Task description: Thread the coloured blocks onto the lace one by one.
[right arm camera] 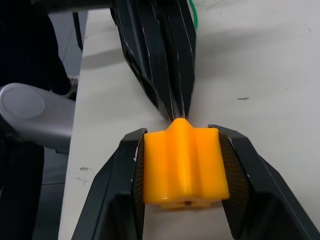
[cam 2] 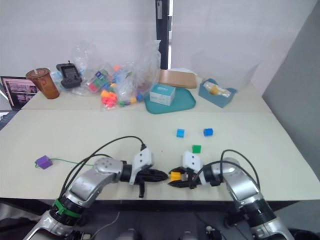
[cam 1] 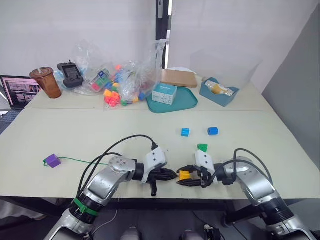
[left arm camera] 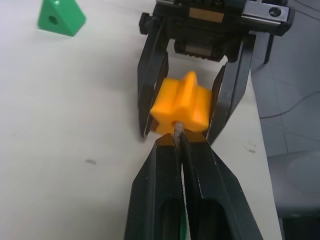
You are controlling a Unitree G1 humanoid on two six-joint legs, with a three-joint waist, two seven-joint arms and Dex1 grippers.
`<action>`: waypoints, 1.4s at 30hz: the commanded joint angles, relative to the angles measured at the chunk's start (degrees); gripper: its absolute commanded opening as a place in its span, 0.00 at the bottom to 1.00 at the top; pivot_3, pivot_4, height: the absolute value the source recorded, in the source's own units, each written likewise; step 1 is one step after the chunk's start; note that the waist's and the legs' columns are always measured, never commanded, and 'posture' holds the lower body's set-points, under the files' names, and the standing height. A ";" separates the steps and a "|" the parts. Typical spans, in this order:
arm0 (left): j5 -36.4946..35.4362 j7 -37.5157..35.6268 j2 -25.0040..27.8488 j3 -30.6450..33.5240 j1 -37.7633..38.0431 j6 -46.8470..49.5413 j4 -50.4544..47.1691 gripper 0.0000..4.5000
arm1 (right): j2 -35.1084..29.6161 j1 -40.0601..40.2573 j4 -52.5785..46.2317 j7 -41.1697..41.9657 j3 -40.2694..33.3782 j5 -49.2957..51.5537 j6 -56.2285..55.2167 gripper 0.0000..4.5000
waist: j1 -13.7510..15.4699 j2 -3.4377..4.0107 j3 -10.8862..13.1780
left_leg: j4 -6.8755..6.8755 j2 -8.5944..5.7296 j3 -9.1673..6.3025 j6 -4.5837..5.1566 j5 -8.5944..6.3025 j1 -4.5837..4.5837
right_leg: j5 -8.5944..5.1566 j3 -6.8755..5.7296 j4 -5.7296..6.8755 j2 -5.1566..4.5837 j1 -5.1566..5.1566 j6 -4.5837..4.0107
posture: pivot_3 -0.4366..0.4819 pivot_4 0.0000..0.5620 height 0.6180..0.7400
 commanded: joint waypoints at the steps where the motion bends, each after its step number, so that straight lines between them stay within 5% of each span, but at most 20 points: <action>1: -0.65 -1.54 0.22 -0.32 0.31 -1.70 -1.84 0.00 | 1.34 -0.01 -0.97 1.48 0.89 1.57 -1.47 0.32 | -0.26 0.00 0.00 | -0.02 0.00 0.00 0.00 0.00 0.00 | 0.00 0.00 0.00 0.00 0.00 0.00 | 0.48 0.27 1.00; 12: 0.95 -1.64 0.97 -0.64 0.78 -2.86 -1.22 0.00 | 4.51 -6.24 11.86 5.16 1.94 -1.58 -8.66 0.32 | -0.98 0.00 0.00 | -0.02 0.00 0.00 0.00 0.00 0.14 | 0.00 0.00 0.02 -0.01 0.10 0.00 | 0.48 0.27 1.00; 21: -0.49 -2.49 8.17 4.77 2.89 -0.11 -5.04 0.66 | 3.53 -6.96 14.28 5.06 1.90 -2.48 -10.17 0.32 | -1.12 0.00 0.00 | -0.06 0.03 -0.01 0.00 0.00 0.35 | 0.00 0.00 0.01 0.00 0.30 0.00 | 0.48 0.27 1.00; 31: 0.47 -4.55 13.47 5.65 5.99 -3.62 -3.20 0.66 | 2.62 -6.65 13.08 5.18 1.52 -2.26 -9.44 0.32 | -0.92 0.00 0.00 | -0.06 0.02 0.00 0.00 0.00 0.35 | -0.01 -0.02 -0.02 -0.02 0.32 -0.01 | 0.48 0.27 1.00; 40: 1.32 -4.28 9.74 3.72 5.84 -5.49 -1.49 0.04 | 2.17 -6.01 11.44 4.76 1.33 -2.09 -8.41 0.32 | -0.94 0.00 0.00 | -0.06 0.01 0.01 0.00 0.00 0.34 | 0.00 -0.02 -0.03 -0.03 0.32 0.00 | 0.48 0.27 1.00; 42: 1.31 -4.21 9.33 3.68 5.93 -5.34 -1.85 0.01 | 2.05 -5.82 11.10 4.58 1.22 -2.06 -8.08 0.32 | -0.93 0.00 0.00 | -0.06 0.01 0.01 0.00 0.00 0.34 | -0.01 -0.02 -0.03 -0.03 0.33 0.00 | 0.48 0.27 1.00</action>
